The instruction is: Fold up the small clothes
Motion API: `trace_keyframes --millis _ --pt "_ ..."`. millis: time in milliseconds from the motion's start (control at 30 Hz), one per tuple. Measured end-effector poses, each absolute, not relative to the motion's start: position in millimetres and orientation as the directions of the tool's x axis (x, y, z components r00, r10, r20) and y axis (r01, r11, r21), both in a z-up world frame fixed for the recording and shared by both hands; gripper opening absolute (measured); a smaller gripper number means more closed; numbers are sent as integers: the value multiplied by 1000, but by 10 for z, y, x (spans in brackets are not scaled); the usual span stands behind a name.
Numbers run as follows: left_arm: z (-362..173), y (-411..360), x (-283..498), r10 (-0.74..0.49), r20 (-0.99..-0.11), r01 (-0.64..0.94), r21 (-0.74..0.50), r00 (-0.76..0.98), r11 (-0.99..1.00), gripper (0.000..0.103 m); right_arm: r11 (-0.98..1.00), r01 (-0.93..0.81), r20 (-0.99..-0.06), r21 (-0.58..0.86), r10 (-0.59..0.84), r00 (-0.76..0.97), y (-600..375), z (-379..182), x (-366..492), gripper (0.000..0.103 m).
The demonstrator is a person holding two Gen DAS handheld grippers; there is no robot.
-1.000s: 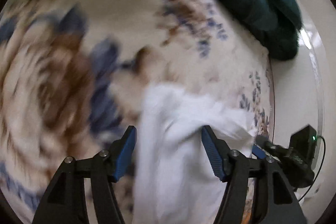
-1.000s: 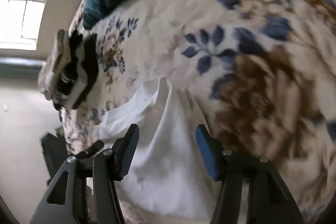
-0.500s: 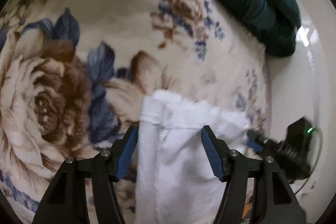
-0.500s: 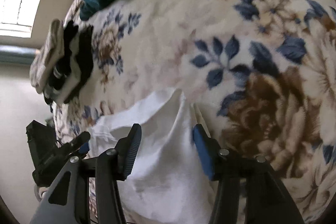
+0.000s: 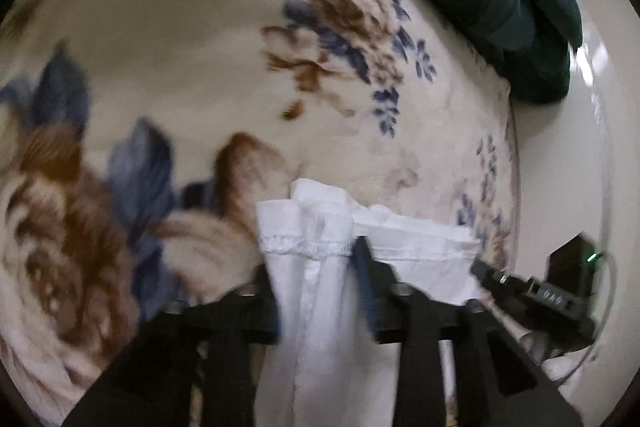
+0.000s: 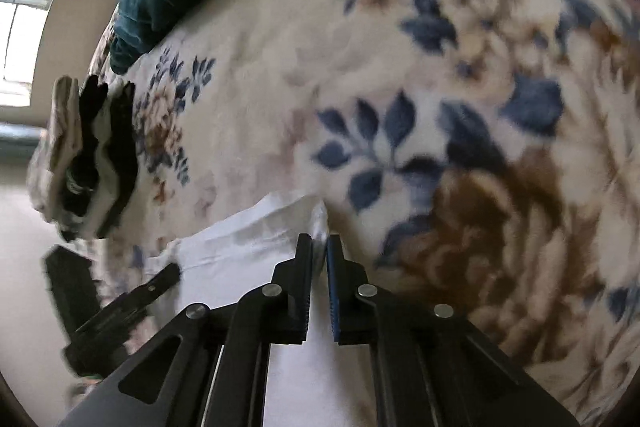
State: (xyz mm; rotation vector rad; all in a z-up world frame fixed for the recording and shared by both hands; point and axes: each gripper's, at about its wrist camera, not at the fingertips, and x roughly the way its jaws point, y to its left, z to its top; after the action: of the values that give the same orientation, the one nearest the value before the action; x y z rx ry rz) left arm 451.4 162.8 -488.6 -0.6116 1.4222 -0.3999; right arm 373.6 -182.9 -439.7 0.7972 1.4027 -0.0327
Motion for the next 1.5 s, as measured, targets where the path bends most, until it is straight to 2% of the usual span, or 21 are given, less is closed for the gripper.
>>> trace_keyframes --millis 67,167,200,233,267,467,567,600,633,667,733,833,867,900,1133,1200,1233,1267,1300,1400,1500 --pt "-4833 1727 4423 -638 -758 -130 -652 132 747 37 732 463 -863 500 466 197 -1857 -4357 3657 43" --pt "-4801 1757 4312 -634 -756 -119 -653 161 748 34 707 465 -836 533 524 163 -1830 -4410 3523 44" --pt "-4799 1746 4292 -621 -764 -104 -642 178 760 20 708 462 -835 535 526 160 -1801 -4415 3494 41" --pt "-4799 1719 4289 -608 -772 -77 -628 184 774 8 710 451 -834 541 522 179 -1779 -4416 3458 11" --pt "-4801 1701 4298 -600 -778 -61 -618 185 784 6 722 443 -843 532 502 193 -1760 -4410 3426 2" --pt "-4859 1775 4444 -594 -780 -73 -616 199 785 6 740 473 -876 479 438 201 -1765 -4403 3404 2" --pt "-4890 1859 4532 -649 -741 -136 -670 173 729 18 728 466 -859 503 479 181 -1755 -4395 3485 3" --pt "-4894 1856 4556 -661 -731 -132 -682 170 720 18 711 470 -845 524 502 183 -1763 -4402 3529 5" --pt "-4892 1830 4580 -654 -739 -116 -673 165 731 18 704 471 -840 532 510 186 -1770 -4411 3563 11" --pt "-4889 1782 4601 -643 -750 -91 -659 156 746 18 703 473 -841 531 507 192 -1779 -4421 3616 25" --pt "-4887 1662 4641 -634 -762 -40 -643 135 765 18 701 465 -836 540 511 201 -1769 -4460 3713 38" --pt "-4831 1505 4664 -596 -789 41 -597 151 801 15 710 458 -839 535 510 191 -1694 -4555 3881 38" --pt "-4821 1472 4672 -583 -797 63 -581 158 812 7 715 452 -844 533 486 226 -1692 -4538 3909 22" --pt "-4823 1462 4683 -576 -801 72 -572 164 817 7 726 446 -852 523 460 250 -1693 -4517 3933 7" --pt "-4965 1737 4865 -560 -807 -36 -575 186 817 5 744 469 -880 476 405 249 -1676 -4571 3946 5" --pt "-4919 1887 4834 -605 -775 -97 -627 183 773 9 719 478 -862 505 446 242 -1718 -4541 3916 9" --pt "-4867 1975 4774 -636 -749 -124 -660 184 741 13 713 482 -859 509 459 228 -1739 -4500 3879 21" --pt "-4805 2040 4688 -656 -731 -134 -681 189 720 22 720 481 -864 501 452 222 -1781 -4416 3815 37" --pt "-4748 2083 4602 -666 -720 -135 -692 194 709 27 727 471 -865 500 447 228 -1810 -4334 3741 42" --pt "-4651 2104 4200 -686 -710 -135 -704 160 697 45 732 447 -856 514 471 214 -1887 -4147 3418 43" --pt "-4742 1961 3903 -687 -721 -129 -692 91 710 45 712 455 -832 535 538 137 -1842 -4196 3069 43"
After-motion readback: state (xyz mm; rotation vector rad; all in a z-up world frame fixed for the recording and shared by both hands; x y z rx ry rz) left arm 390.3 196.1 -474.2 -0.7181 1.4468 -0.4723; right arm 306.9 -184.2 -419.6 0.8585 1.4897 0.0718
